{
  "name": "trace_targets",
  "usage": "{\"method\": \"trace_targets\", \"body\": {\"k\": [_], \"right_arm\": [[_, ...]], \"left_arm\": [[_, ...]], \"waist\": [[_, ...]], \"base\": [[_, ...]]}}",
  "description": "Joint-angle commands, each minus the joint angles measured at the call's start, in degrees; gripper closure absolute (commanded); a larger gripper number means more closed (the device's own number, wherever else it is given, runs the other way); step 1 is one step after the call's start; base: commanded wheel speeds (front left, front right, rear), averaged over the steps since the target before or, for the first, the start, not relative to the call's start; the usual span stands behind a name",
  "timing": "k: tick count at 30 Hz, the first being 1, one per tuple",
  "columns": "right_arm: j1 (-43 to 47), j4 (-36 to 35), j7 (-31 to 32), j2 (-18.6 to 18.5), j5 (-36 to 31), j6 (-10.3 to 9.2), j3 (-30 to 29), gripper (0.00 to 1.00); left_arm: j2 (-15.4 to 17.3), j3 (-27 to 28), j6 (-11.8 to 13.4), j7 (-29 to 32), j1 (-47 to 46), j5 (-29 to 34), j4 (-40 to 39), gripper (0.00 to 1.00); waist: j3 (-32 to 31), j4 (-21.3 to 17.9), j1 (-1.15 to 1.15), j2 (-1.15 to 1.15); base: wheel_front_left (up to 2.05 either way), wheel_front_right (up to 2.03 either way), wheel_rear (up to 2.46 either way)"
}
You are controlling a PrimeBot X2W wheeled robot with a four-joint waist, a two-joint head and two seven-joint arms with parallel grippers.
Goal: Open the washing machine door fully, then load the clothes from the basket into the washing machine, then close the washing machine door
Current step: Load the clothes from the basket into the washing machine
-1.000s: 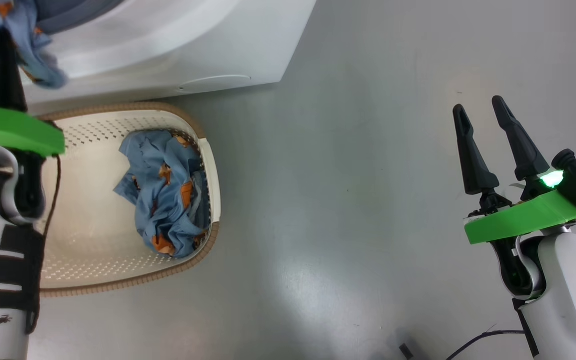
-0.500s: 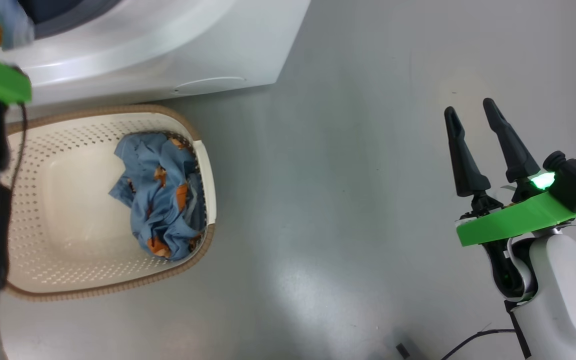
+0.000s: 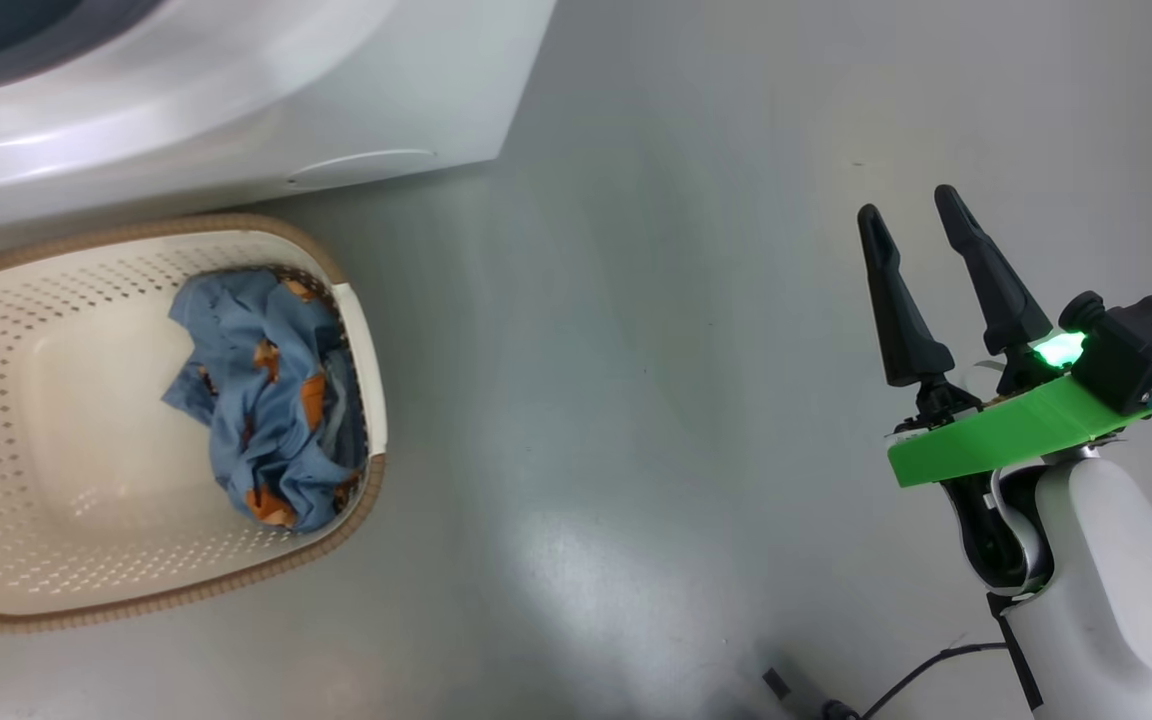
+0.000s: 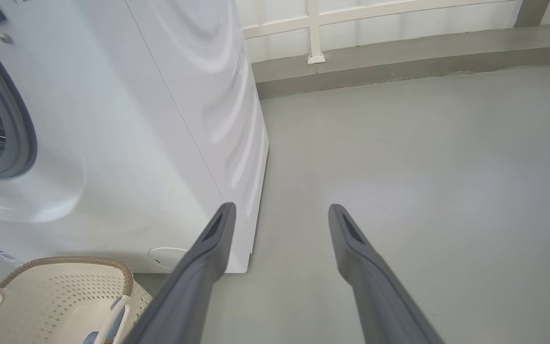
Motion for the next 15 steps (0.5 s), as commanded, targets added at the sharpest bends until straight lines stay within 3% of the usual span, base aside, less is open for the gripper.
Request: {"method": "trace_targets", "body": {"k": [1, 7, 8, 11, 12, 13, 15], "right_arm": [[0.9, -1.1, -0.3, 0.3, 0.4, 0.48, 1.3, 0.0], [0.9, -1.0, -0.3, 0.7, 0.5, 0.48, 1.3, 0.0], [0.9, -1.0, -0.3, 0.8, 0.5, 0.48, 1.2, 0.0], [1.0, -1.0, -0.3, 0.7, 0.5, 0.48, 1.0, 0.0], [1.0, -1.0, -0.3, 0.7, 0.5, 0.48, 1.0, 0.0], [1.0, -1.0, -0.3, 0.7, 0.4, 0.48, 0.9, 0.0], [0.9, -1.0, -0.3, 0.7, 0.4, 0.48, 0.8, 0.0]], "left_arm": [[2.4, 0.6, 0.3, -0.3, 0.0, 1.3, 0.4, 1.0], [1.8, -0.8, 0.0, -0.3, -1.5, 2.4, 10.0, 1.0], [1.7, -1.0, 0.0, -0.3, -2.0, 2.3, 11.6, 0.93], [1.5, -1.9, -0.2, 0.6, -3.6, 2.3, 15.7, 0.51], [1.3, -2.1, -0.3, 0.9, -4.1, 2.1, 16.8, 0.21], [1.2, -2.5, -0.3, 0.9, -4.4, 2.3, 17.5, 0.01], [1.1, -2.9, -0.4, 0.9, -4.9, 2.0, 18.6, 0.0]], "waist": [[0.3, -0.6, 0.0, 0.0], [0.5, -1.3, 0.0, 0.0], [0.6, -1.3, 0.0, 0.0], [0.6, -1.1, 0.0, 0.0], [0.6, -1.0, 0.0, 0.0], [0.6, -0.9, 0.0, 0.0], [0.5, -0.7, 0.0, 0.0]], "base": [[0.0, 0.0, 0.0], [0.0, 0.0, 0.0], [0.0, 0.0, 0.0], [0.0, 0.0, 0.0], [0.0, 0.0, 0.0], [0.0, 0.0, 0.0], [0.0, 0.0, 0.0]]}}
